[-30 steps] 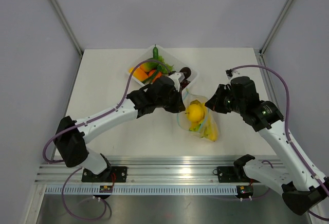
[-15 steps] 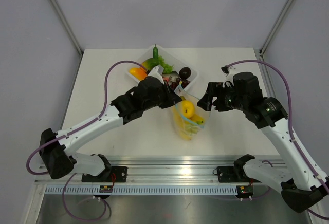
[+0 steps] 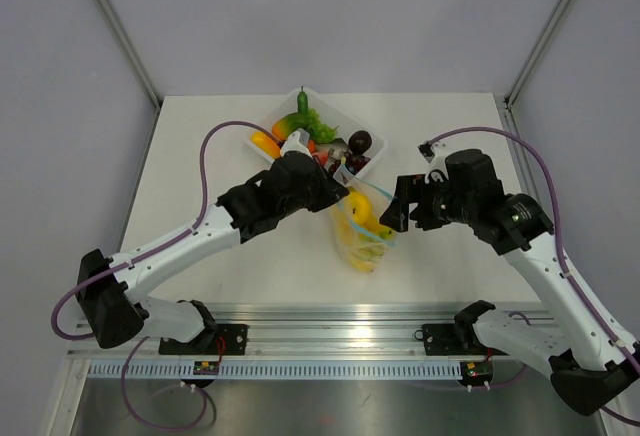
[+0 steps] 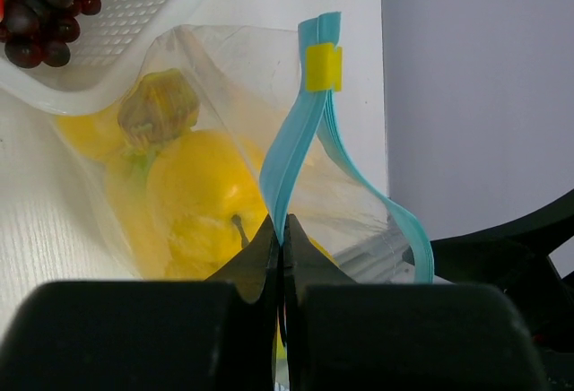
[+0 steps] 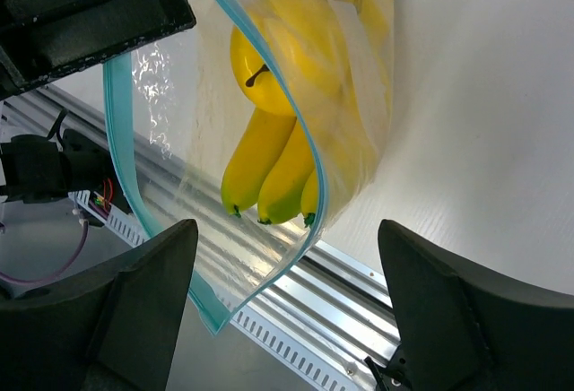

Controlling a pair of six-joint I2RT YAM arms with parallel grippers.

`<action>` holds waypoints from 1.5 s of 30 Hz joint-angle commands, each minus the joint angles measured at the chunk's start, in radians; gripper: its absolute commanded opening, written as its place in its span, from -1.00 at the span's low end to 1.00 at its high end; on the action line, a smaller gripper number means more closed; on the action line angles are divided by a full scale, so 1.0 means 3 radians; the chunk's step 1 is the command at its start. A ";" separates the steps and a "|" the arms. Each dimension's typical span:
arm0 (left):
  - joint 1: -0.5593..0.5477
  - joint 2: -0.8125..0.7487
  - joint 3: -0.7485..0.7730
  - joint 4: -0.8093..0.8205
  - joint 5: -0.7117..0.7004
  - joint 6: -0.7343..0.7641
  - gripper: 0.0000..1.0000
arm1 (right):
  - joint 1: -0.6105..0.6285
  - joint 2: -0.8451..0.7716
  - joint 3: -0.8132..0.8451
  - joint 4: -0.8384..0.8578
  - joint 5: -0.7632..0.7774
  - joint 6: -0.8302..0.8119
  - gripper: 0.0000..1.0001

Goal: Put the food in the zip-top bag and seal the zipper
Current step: Adjust the zipper food storage bag at the center of the board.

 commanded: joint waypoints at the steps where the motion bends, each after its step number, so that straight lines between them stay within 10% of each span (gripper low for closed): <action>1: -0.0019 0.0012 0.0112 0.0121 -0.0239 -0.0101 -1.00 | 0.0075 -0.0032 0.0070 0.0016 0.0027 -0.0060 0.79; 17: -0.0029 0.0309 0.0603 -0.0212 -0.0305 0.0006 -0.99 | 0.0305 0.0520 0.0423 0.0293 -0.0357 -0.0275 0.99; 45: -0.0029 0.0381 0.0741 -0.0395 -0.0525 -0.0234 -1.00 | 0.1067 0.0689 0.0500 -0.0096 0.0957 -0.0137 0.95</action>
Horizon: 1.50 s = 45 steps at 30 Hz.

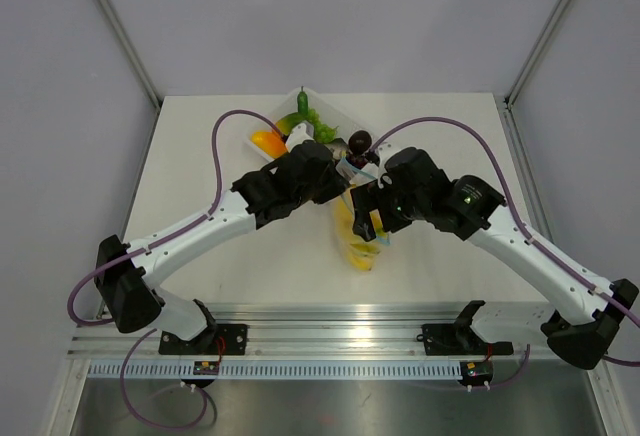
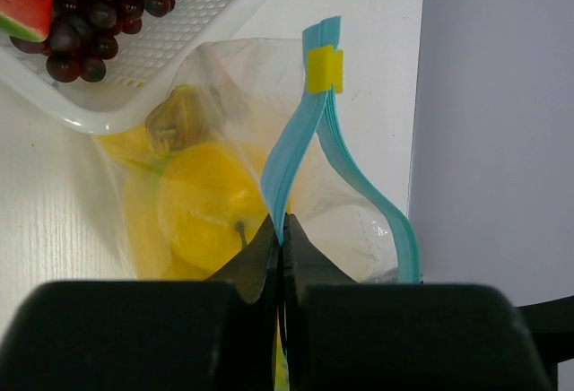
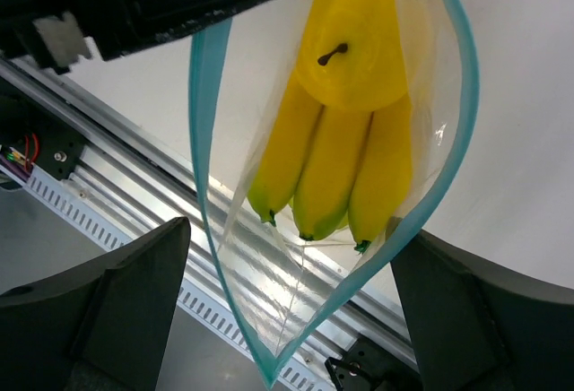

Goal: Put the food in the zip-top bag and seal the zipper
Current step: Adjust the zipper food storage bag at the center of the board.

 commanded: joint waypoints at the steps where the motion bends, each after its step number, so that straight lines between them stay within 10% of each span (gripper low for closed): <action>1: -0.0013 -0.0030 0.0201 0.0076 -0.0174 -0.0065 -1.00 | 0.0036 -0.0079 -0.0089 0.0101 0.0155 0.0096 0.94; 5: -0.0013 -0.0045 0.0190 0.0076 -0.0169 -0.0070 -1.00 | 0.0036 -0.0064 -0.0171 0.0142 0.0257 0.0147 0.66; 8: -0.0013 -0.0081 0.0170 0.0107 -0.0143 -0.0030 -1.00 | 0.0036 -0.0069 -0.0196 0.0218 0.0380 0.0173 0.07; 11: -0.0013 -0.0147 0.0094 0.0183 -0.0102 0.0124 -0.37 | 0.0036 -0.0171 -0.0212 0.0321 0.0426 0.0137 -0.35; 13: -0.0008 -0.0245 0.0017 0.0300 -0.0062 0.0308 0.48 | 0.0036 -0.0263 -0.0237 0.0362 0.0472 0.0066 -0.43; 19: 0.0171 -0.0724 -0.0300 0.0647 0.0081 0.1135 0.66 | 0.0036 -0.0534 -0.0441 0.0587 0.0309 -0.0419 -0.99; 33: 0.0703 -0.1263 -0.1650 0.2162 0.1834 0.4386 0.76 | 0.0036 -0.0964 -0.0734 0.0786 0.0043 -0.0844 -1.00; 45: 0.1409 -0.0445 -0.1359 0.2055 0.3977 0.5073 0.65 | 0.0036 -0.1046 -0.0723 0.0740 -0.0310 -0.0906 -1.00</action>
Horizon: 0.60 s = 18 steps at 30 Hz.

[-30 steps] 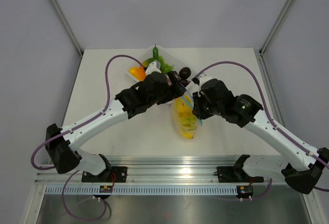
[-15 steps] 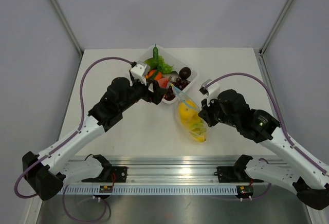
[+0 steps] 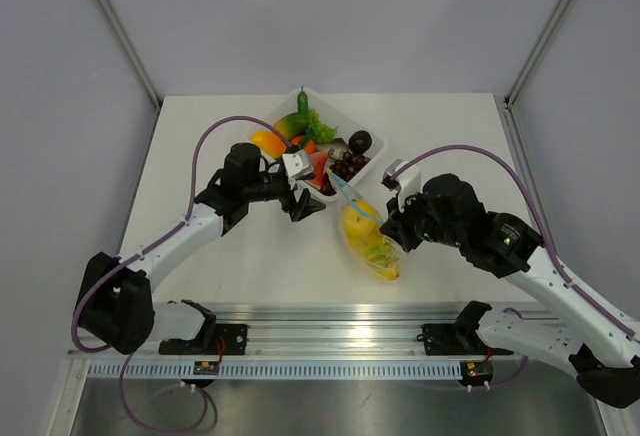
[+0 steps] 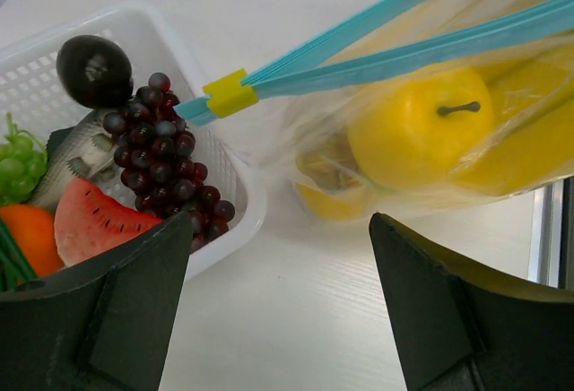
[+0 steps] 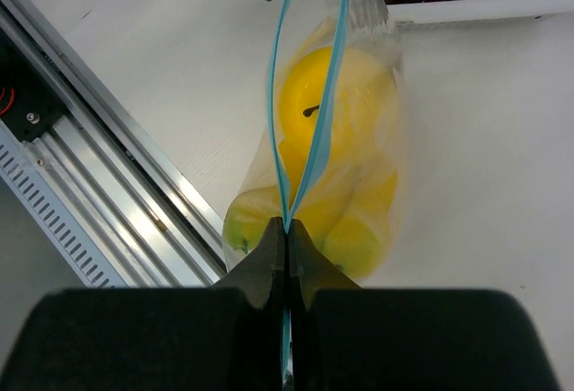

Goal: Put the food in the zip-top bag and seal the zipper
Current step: Adjust the zipper food storage bag at the center of the board.

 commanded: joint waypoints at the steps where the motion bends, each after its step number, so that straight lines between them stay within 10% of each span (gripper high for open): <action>1: 0.0127 0.0182 0.0235 0.0272 0.0817 0.0333 0.64 | 0.0024 -0.0078 0.0134 0.0127 -0.0141 -0.0065 -1.00; 18: 0.0168 0.0786 0.0747 0.0037 0.1267 0.0318 0.31 | 0.0029 -0.0006 0.0139 0.0112 -0.0141 -0.0173 -0.99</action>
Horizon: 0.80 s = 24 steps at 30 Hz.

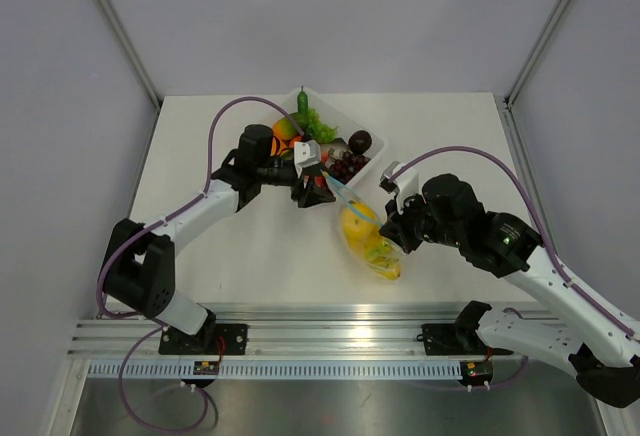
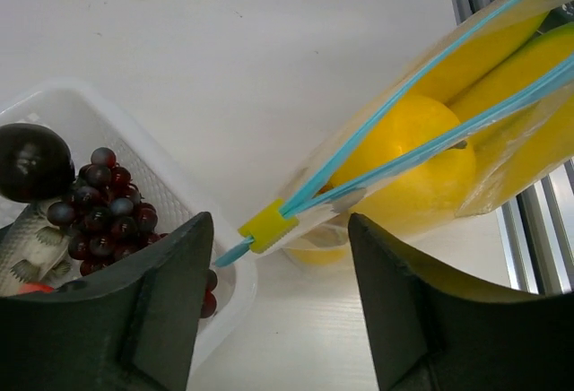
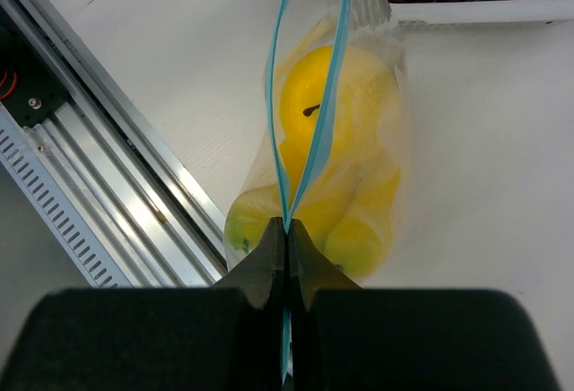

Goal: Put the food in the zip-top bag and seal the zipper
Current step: Adjust the zipper food storage bag at the center of the board.

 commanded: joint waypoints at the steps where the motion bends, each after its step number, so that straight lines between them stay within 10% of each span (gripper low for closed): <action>1: 0.0015 0.0004 0.0140 0.0050 0.0239 0.0047 0.25 | 0.0024 -0.0008 0.0139 0.0145 -0.0022 -0.0052 -0.99; 10: 0.0010 -0.0092 0.0135 0.0096 0.0214 -0.0193 -1.00 | 0.0024 0.0013 0.0164 0.0105 0.0111 -0.0021 -0.99; 24: -0.0041 -0.0552 0.0054 -0.0124 -0.0149 -0.1068 -1.00 | 0.0024 0.0370 0.0890 -0.0530 0.0290 -0.0133 -0.17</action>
